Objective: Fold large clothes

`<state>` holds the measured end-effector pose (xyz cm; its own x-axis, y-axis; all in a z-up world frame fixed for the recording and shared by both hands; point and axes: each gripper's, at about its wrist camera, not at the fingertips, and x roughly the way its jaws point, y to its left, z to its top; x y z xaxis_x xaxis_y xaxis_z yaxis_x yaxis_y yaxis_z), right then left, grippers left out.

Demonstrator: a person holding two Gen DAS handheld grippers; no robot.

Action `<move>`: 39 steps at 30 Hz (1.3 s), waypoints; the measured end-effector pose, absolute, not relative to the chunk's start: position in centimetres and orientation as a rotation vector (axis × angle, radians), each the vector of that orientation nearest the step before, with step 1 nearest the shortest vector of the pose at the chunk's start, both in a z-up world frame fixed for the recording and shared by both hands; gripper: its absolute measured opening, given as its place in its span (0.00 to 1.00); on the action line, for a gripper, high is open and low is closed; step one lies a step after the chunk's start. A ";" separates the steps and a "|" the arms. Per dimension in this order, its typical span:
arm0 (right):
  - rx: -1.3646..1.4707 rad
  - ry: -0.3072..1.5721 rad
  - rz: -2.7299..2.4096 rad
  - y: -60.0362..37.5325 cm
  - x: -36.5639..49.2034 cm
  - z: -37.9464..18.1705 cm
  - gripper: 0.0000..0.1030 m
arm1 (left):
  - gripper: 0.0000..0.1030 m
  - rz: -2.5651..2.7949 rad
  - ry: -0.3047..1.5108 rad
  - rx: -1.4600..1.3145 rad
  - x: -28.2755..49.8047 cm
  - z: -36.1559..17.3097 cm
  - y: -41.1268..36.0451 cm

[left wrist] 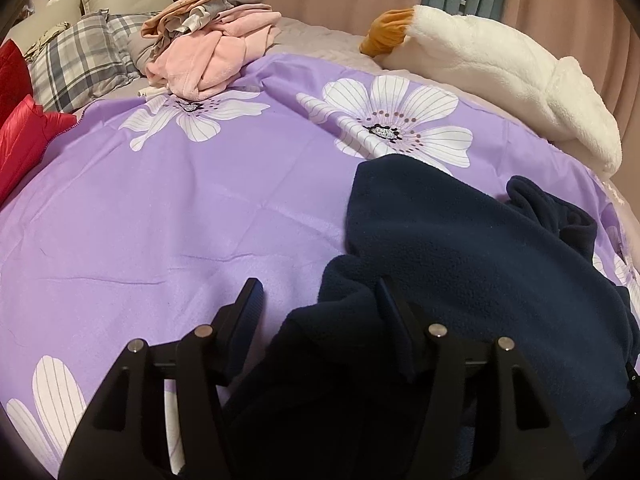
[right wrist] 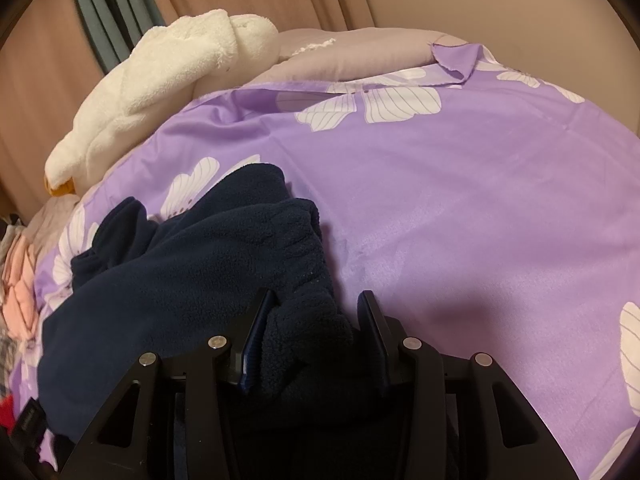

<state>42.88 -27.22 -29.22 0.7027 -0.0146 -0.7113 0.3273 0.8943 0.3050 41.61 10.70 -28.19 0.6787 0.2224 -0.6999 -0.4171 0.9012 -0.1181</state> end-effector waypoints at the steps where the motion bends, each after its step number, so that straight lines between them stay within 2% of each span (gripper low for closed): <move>1: 0.433 0.774 -0.197 -27.2 42.9 -29.2 0.41 | 0.58 0.364 0.743 -0.279 41.6 -28.2 10.7; 33: 0.443 0.775 -0.196 -27.2 42.9 -29.3 0.43 | 0.60 0.364 0.745 -0.282 41.5 -28.2 10.7; 39: 0.505 0.755 -0.156 -27.9 42.5 -29.4 0.48 | 0.73 0.362 0.737 -0.376 40.8 -28.5 12.2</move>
<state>42.48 -27.87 -29.44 0.7234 0.0423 -0.6892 0.3124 0.8701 0.3813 40.81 12.16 -28.47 0.6853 0.1855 -0.7042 -0.4445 0.8726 -0.2027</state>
